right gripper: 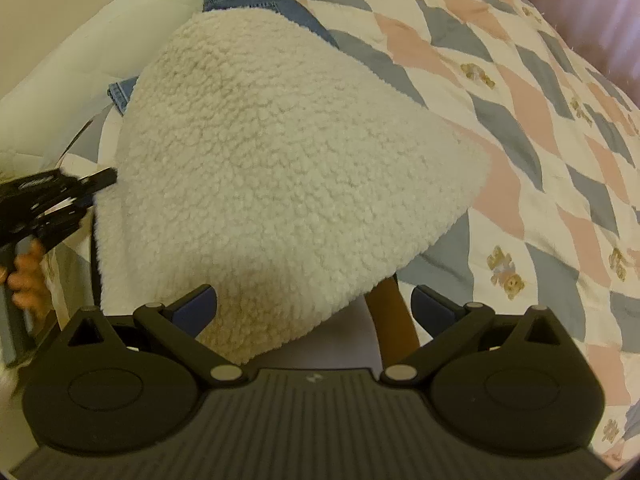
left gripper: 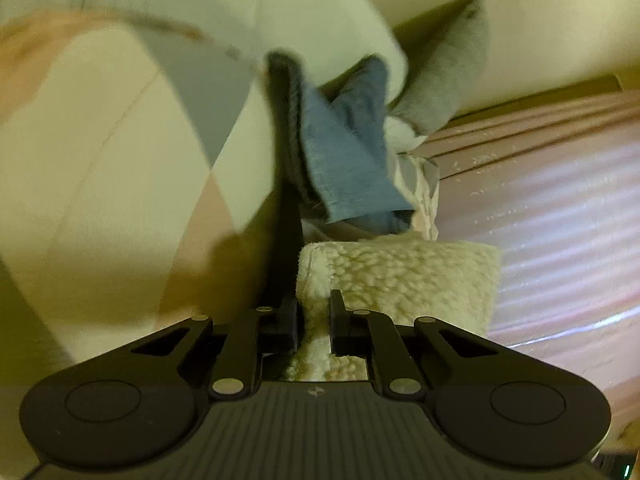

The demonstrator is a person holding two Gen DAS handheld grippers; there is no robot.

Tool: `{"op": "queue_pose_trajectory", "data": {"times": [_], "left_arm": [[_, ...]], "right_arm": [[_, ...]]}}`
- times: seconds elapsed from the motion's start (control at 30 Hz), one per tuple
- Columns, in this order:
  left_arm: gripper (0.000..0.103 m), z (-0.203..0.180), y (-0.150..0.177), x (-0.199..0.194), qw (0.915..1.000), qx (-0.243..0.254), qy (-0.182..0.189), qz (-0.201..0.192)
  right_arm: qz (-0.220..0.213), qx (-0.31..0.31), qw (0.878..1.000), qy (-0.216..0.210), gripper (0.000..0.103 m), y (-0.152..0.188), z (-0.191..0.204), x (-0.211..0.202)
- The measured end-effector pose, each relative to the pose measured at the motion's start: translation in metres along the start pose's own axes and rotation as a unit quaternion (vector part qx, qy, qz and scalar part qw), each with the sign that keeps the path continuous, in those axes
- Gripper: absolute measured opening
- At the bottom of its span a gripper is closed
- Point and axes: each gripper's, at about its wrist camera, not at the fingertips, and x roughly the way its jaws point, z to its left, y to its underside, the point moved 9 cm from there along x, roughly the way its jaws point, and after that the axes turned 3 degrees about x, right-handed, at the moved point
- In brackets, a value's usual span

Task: Fold clothes
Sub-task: 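Grasp the cream fleece vest edge with the left gripper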

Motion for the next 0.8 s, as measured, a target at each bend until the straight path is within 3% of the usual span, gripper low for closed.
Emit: {"op": "queue_pose_trajectory", "data": {"times": [0.1, 0.17, 0.33, 0.37, 0.47, 0.53, 0.6, 0.7, 0.8], "left_arm": [[0.005, -0.012, -0.001, -0.025, 0.9983, 0.051, -0.025, -0.016], [0.004, -0.026, -0.002, -0.042, 0.9966, 0.077, -0.015, -0.025], [0.004, -0.058, -0.003, -0.065, 0.9877, 0.153, -0.015, -0.029], [0.004, -0.065, -0.001, -0.067, 0.9871, 0.158, -0.002, -0.026], [0.004, -0.096, 0.012, -0.083, 0.9797, 0.192, 0.056, -0.014], [0.004, -0.116, 0.025, -0.087, 0.9724, 0.216, 0.087, -0.002], [0.004, -0.125, 0.041, -0.097, 0.9674, 0.225, 0.115, 0.012], [0.004, -0.135, 0.057, -0.105, 0.9658, 0.221, 0.133, 0.023], [0.004, -0.141, 0.068, -0.112, 0.9658, 0.216, 0.141, 0.025]], "right_arm": [[-0.023, -0.011, 1.000, 0.001, 0.102, -0.020, -0.002, -0.004], [-0.050, -0.030, 0.998, -0.002, 0.100, -0.043, -0.001, -0.009], [-0.129, -0.166, 0.978, 0.002, 0.085, -0.110, 0.028, -0.017], [-0.135, -0.193, 0.972, 0.003, 0.080, -0.122, 0.034, -0.016], [-0.144, -0.252, 0.957, -0.028, 0.078, -0.147, 0.051, -0.015], [-0.134, -0.317, 0.937, -0.064, 0.078, -0.154, 0.066, -0.014], [-0.119, -0.411, 0.900, -0.081, 0.080, -0.152, 0.080, -0.008], [-0.108, -0.528, 0.840, -0.063, 0.082, -0.150, 0.095, 0.006], [-0.112, -0.578, 0.805, -0.074, 0.082, -0.155, 0.108, 0.015]]}}
